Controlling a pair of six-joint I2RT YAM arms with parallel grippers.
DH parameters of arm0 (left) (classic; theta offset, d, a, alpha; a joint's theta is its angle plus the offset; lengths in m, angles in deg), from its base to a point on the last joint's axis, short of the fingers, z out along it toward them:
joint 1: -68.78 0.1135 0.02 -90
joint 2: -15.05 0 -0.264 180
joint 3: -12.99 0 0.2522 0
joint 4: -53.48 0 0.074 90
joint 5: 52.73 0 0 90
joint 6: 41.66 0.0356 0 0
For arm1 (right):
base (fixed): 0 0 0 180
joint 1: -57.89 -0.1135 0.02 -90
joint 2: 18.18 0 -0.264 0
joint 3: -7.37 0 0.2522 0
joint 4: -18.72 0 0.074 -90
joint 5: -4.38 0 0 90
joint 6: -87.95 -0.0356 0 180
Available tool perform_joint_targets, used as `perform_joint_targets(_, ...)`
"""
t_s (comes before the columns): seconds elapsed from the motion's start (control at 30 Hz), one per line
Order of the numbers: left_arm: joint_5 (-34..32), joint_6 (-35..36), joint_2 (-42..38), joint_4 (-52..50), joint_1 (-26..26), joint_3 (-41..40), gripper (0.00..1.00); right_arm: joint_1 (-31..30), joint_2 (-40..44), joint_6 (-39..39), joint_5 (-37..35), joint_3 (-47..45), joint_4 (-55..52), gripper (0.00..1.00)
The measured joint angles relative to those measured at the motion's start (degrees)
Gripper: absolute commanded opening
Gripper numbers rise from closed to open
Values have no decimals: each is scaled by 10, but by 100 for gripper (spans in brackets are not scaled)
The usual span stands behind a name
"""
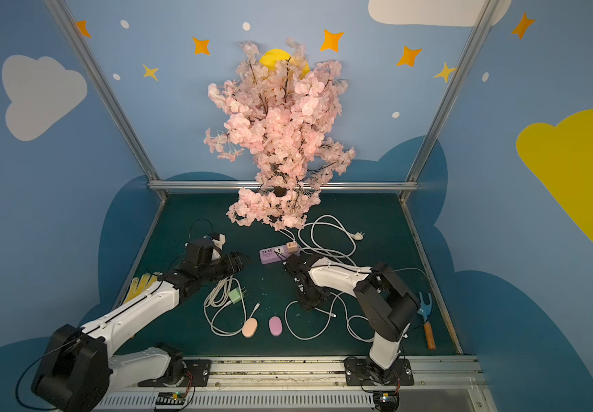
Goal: Charge the bluetooth headset
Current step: Pick up the charging cable from the center of the board.
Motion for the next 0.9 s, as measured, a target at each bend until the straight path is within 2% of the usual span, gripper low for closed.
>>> perform_joint_targets(0.2,0,0,-10,0,2,-1,70,-6,-2,0,20,0,11,0)
perform_joint_targets(0.57,0,-4,-23,-3,2,-1,68,-1,12,3,33,0,39,0)
perform_joint_targets(0.77,0,-5,-48,-5,2,-1,66,3,122,-4,37,10,85,0)
perform_joint_targets(0.9,10,-9,-61,-4,2,-1,67,15,200,-37,42,16,129,0)
